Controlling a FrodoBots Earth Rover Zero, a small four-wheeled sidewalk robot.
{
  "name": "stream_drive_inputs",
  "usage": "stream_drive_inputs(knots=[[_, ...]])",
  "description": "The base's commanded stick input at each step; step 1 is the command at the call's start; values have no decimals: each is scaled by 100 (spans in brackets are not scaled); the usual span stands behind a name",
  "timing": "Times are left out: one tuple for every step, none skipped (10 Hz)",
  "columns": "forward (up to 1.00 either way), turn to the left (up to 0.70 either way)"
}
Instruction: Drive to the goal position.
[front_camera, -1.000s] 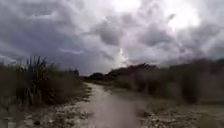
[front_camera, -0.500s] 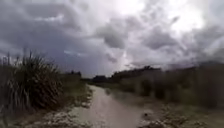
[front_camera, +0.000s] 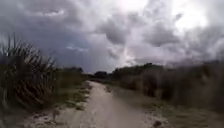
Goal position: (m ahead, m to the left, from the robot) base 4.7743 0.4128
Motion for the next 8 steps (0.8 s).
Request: stream_drive_inputs(knots=[[85, 0], [85, 0], [85, 0], [85, 6], [85, 23], [85, 32], [85, 17], [85, 0]])
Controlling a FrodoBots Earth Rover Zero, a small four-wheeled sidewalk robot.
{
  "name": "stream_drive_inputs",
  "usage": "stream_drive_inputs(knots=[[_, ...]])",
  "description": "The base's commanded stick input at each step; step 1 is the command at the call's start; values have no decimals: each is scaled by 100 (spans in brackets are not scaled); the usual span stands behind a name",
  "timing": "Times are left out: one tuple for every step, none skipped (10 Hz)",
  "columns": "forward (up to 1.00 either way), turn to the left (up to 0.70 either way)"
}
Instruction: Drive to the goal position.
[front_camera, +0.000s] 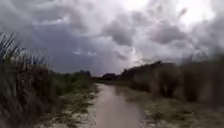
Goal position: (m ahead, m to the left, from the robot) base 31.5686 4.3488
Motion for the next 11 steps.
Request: stream_drive_inputs(knots=[[85, 0], [85, 0], [85, 0], [85, 0], [85, 0], [85, 0], [85, 0], [85, 0], [85, 0], [85, 0], [85, 0]])
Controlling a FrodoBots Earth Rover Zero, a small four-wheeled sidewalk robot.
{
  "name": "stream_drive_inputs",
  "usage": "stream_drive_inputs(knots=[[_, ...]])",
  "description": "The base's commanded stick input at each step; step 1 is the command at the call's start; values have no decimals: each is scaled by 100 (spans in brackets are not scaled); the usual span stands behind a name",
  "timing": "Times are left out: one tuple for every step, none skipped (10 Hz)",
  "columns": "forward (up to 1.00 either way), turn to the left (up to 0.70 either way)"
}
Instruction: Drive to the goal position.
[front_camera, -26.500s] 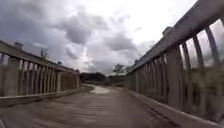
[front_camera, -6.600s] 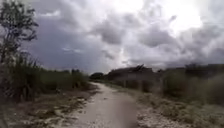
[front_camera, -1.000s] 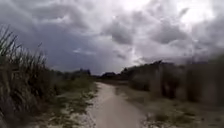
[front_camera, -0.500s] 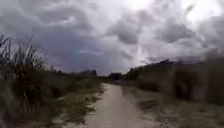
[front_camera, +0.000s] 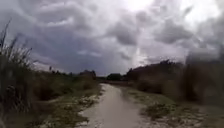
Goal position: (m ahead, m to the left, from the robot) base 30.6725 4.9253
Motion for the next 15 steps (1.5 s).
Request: stream_drive_inputs(knots=[[85, 0], [85, 0], [85, 0], [85, 0], [85, 0], [85, 0], [85, 0], [85, 0], [85, 0], [85, 0], [85, 0], [85, 0], [85, 0], [85, 0], [85, 0]])
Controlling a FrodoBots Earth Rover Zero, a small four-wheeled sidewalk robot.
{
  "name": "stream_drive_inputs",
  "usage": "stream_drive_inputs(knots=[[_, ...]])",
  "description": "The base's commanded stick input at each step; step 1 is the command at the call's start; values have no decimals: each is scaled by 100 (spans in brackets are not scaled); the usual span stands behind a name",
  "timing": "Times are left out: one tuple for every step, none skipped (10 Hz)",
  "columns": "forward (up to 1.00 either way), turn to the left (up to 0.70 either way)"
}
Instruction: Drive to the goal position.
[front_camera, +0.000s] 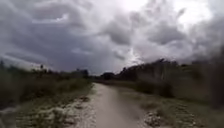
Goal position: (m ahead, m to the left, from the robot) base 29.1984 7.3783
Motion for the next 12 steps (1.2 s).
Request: stream_drive_inputs(knots=[[85, 12], [85, 34], [85, 20], [85, 2], [85, 0], [85, 1], [85, 12], [85, 28], [85, 30], [85, 4], [85, 0], [85, 0]])
